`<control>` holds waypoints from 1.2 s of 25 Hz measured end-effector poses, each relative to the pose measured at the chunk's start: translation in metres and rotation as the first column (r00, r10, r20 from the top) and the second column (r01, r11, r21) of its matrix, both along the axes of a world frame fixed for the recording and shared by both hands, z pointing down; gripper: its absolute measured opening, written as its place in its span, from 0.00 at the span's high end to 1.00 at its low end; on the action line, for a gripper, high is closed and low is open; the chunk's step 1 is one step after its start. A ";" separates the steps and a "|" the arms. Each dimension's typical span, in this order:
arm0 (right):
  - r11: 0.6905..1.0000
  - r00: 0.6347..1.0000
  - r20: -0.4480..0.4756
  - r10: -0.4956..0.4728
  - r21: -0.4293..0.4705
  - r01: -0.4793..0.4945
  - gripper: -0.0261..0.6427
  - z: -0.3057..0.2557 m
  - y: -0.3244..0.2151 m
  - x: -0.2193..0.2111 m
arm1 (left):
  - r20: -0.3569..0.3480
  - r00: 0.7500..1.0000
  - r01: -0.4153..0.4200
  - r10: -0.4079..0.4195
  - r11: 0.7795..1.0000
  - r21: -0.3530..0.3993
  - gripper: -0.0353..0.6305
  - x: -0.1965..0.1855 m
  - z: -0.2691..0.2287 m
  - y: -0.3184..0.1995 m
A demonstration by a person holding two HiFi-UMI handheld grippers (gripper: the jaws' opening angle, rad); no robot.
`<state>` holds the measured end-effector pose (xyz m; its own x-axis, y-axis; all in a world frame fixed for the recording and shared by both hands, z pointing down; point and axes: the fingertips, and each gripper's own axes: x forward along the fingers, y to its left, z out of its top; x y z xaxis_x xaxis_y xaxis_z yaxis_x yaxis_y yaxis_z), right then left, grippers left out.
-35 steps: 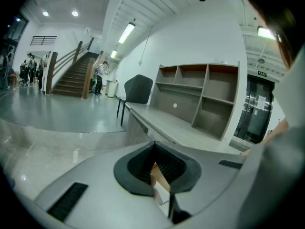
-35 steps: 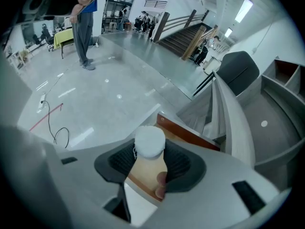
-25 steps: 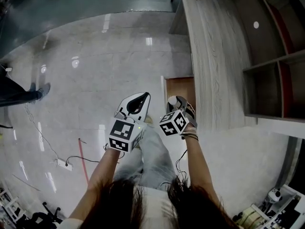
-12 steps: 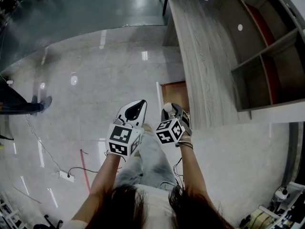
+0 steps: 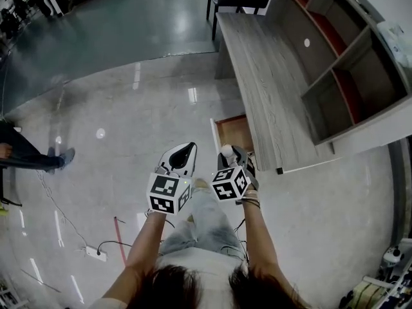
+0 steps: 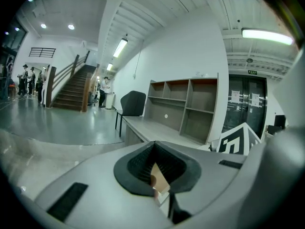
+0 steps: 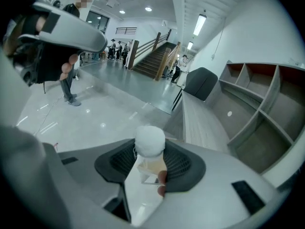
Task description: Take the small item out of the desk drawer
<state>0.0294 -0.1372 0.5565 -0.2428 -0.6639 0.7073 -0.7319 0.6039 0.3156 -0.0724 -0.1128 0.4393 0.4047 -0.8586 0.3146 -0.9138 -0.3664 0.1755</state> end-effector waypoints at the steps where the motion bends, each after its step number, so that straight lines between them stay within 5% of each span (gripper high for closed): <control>1: 1.000 1.000 0.010 0.012 0.007 -0.012 0.69 -0.005 0.004 0.000 | -0.001 1.000 0.000 0.000 1.000 0.005 0.94 0.000 -0.003 0.004; 30: 0.961 0.976 0.209 0.066 0.249 -0.118 0.69 -0.143 0.085 -0.004 | -0.015 0.999 -0.033 0.036 0.988 0.148 0.94 -0.002 -0.080 0.087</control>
